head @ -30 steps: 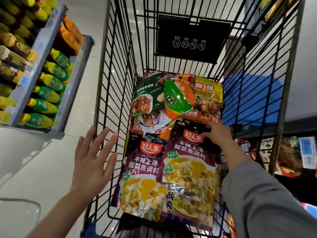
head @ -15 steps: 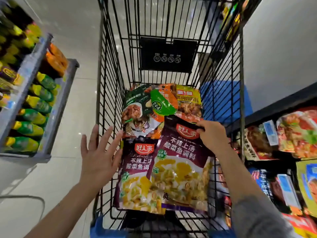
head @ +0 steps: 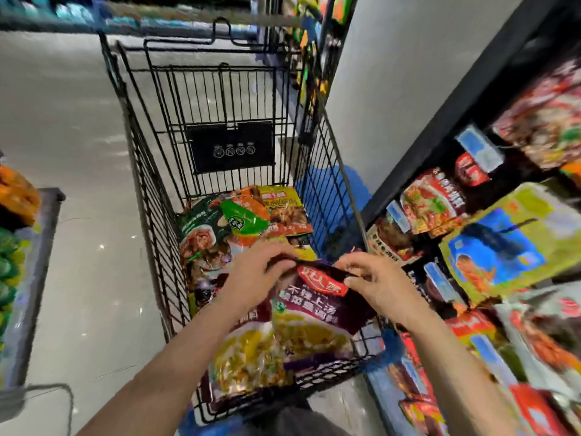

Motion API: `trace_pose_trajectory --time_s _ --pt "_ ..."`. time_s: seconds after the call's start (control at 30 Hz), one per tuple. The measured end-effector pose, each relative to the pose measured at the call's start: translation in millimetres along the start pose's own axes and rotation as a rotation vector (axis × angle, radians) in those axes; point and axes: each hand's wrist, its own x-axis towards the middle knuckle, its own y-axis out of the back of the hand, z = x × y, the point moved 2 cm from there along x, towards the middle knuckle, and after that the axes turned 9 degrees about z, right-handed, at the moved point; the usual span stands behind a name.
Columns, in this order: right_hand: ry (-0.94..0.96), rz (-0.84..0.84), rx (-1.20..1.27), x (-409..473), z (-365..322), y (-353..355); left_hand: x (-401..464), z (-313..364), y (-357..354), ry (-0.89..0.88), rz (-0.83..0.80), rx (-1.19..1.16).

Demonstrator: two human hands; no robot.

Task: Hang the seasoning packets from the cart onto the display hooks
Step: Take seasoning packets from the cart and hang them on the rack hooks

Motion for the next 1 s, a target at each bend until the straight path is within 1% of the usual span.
trace_pose_trajectory --time_s 0.03,0.1,0.17,0.27,0.4,0.47,0.57,0.67,0.8,0.93,1.0 --pt "-0.014 0.044 0.015 -7 3 2 1 6 -2 0.005 -0.016 -0.025" --pt "-0.057 0.12 0.034 -20 9 8 4 17 -8 0.007 -0.043 -0.149" --pt "-0.104 0.153 0.036 -30 17 11 6 24 -17 0.066 -0.074 -0.242" --pt "-0.165 0.168 -0.008 -37 30 9 7 28 -34 0.106 -0.09 -0.224" --pt "-0.182 0.291 -0.168 -37 38 10 13 37 -45 0.107 -0.098 -0.196" --pt "-0.161 0.333 -0.19 -36 38 11 18 37 -48 0.139 -0.131 -0.192" --pt "-0.146 0.316 -0.101 -28 41 11 26 33 -50 0.198 -0.142 -0.234" --pt "-0.182 0.278 -0.016 -18 51 15 30 31 -52 0.197 -0.118 -0.236" --pt "-0.221 0.283 0.059 -9 59 18 37 27 -57 0.203 -0.092 -0.209" --pt "-0.204 0.228 0.09 -1 61 23 46 28 -62 0.179 -0.056 -0.151" --pt "-0.199 0.234 0.106 2 64 25 50 29 -65 0.172 -0.048 -0.141"
